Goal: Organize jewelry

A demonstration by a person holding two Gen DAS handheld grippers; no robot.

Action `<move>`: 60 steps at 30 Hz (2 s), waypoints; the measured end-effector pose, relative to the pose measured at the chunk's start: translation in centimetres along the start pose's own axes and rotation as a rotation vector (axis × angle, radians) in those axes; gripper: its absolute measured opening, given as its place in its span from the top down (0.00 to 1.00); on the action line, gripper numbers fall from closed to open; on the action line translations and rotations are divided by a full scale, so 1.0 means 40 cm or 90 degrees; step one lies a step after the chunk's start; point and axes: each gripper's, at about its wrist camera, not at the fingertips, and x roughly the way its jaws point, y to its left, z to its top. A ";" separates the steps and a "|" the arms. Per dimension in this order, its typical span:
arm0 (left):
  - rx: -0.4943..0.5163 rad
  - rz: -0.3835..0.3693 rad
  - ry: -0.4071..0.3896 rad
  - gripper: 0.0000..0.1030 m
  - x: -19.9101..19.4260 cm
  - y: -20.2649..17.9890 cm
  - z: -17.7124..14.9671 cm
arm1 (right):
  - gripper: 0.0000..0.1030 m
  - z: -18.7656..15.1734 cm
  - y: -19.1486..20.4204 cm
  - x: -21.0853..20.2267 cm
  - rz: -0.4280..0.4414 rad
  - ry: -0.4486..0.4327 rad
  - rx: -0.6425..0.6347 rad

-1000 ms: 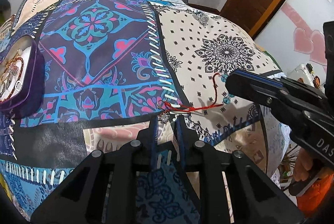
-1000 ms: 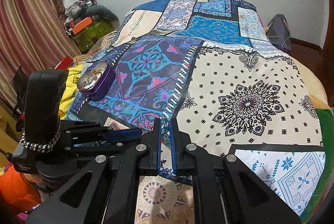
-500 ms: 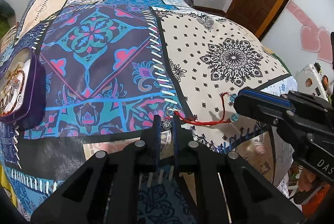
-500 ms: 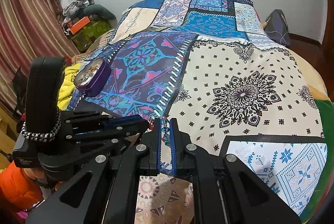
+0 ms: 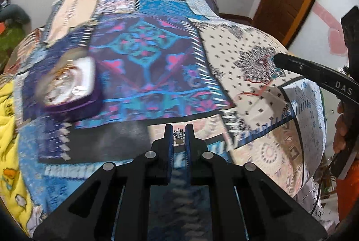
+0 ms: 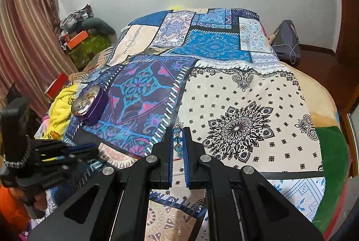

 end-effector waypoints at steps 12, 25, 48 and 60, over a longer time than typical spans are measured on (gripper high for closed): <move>-0.028 0.033 -0.093 0.92 -0.164 0.072 0.007 | 0.94 0.053 0.106 -0.031 0.014 -0.031 -0.057; -0.042 0.059 -0.194 0.92 -0.305 0.153 0.036 | 0.94 0.130 0.287 -0.018 0.074 -0.074 -0.106; -0.104 0.063 -0.210 0.92 -0.273 0.331 0.052 | 0.94 0.206 0.487 0.137 0.149 -0.054 -0.163; -0.110 0.030 -0.175 0.92 -0.173 0.351 0.066 | 0.94 0.187 0.459 0.253 0.134 0.011 -0.152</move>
